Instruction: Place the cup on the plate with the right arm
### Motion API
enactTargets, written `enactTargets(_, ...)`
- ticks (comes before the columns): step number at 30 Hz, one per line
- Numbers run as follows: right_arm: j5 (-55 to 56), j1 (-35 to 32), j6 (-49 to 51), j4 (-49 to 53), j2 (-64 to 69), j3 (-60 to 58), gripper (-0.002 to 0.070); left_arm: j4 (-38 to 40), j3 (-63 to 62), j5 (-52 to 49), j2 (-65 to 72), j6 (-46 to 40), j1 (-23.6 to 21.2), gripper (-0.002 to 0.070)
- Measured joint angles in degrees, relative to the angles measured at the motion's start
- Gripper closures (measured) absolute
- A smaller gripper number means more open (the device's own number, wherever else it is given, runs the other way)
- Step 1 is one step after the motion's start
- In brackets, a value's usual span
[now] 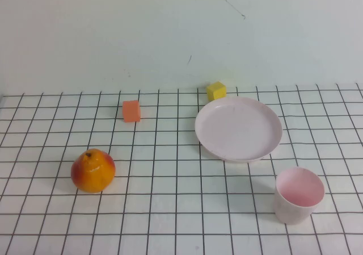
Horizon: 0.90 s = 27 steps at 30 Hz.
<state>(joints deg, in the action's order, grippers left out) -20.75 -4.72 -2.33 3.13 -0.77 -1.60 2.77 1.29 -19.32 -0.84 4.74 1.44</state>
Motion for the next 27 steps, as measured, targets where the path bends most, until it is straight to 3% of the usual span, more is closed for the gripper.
enactTargets(27, 1.6, 0.0, 0.0, 2.6, 0.0, 0.0, 0.0678, 0.0, 0.0, 0.0, 0.0, 0.0, 0.0, 0.0678)
